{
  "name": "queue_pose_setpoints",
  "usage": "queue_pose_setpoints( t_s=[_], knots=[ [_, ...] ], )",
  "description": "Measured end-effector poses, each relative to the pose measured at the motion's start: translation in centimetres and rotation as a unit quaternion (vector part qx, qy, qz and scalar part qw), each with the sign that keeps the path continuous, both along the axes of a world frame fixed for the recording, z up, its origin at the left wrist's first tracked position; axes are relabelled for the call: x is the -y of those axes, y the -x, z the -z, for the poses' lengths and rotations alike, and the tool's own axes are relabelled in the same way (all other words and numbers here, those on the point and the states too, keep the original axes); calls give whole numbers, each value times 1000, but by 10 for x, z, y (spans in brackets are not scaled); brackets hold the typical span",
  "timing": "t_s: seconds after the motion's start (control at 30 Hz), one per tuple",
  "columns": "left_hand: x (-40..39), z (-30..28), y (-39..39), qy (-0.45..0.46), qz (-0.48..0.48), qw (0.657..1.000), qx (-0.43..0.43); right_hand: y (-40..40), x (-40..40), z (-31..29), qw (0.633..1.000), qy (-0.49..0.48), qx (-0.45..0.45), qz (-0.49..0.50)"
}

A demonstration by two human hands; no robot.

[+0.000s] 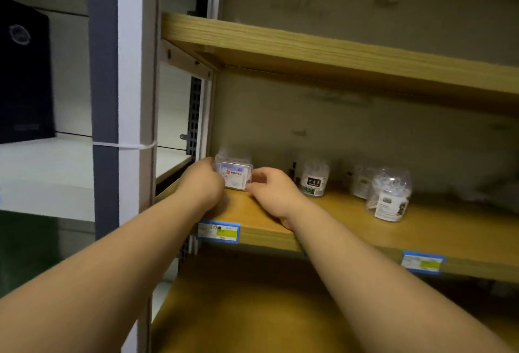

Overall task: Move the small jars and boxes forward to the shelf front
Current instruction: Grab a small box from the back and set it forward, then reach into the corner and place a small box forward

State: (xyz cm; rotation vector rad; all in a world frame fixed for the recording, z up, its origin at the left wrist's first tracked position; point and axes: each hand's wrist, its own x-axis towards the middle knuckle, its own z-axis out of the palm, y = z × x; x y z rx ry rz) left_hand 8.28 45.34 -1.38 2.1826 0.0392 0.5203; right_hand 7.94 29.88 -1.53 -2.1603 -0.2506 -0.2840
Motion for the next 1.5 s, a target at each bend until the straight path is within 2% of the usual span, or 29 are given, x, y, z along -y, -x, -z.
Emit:
queue_pose_setpoints(
  t_s=[0.23,0.37,0.47,0.53,0.6,0.67,0.77,0.83,0.93,1.0,1.07,1.13,1.27,1.37,1.4,1.43,1.5],
  knots=[
    [4,-2,-4,-71,-4,997,-33,-7,-1,2,998,-6,-50,-27],
    [5,-3,1,-94,-6,995,-45,-1,-4,-4,997,23,-73,-11],
    [6,-2,8,-71,-31,996,-39,7,-6,-5,995,61,-71,31],
    [5,-2,13,-31,-36,999,-22,16,-3,-7,996,44,-55,56],
    [2,-3,19,8,-41,999,18,31,4,-10,998,1,-23,56],
    [4,-5,29,-2,-57,994,90,53,20,-11,998,-27,39,45],
    [23,-13,52,-73,-61,972,213,90,70,-8,965,22,248,79],
    [53,-20,74,-111,-27,955,274,107,120,-5,932,39,338,123],
    [127,-33,102,-143,77,928,335,124,216,-4,912,-15,345,222],
    [194,-40,116,-156,190,919,309,129,287,-8,918,-35,277,282],
    [269,-41,127,-170,298,918,198,133,359,-15,930,3,176,324],
    [345,-38,128,-168,348,917,97,133,425,-23,938,69,90,326],
    [483,-22,114,-90,328,940,18,127,515,-18,948,132,5,289],
    [543,-6,94,-62,267,962,-21,123,548,0,960,97,4,264],
    [548,-3,87,-28,251,967,-31,123,553,2,965,77,10,250],
    [547,-1,80,41,245,967,-50,123,555,2,970,58,11,234],
    [535,-1,74,216,253,939,-83,124,557,2,978,29,2,205]
  ],
)
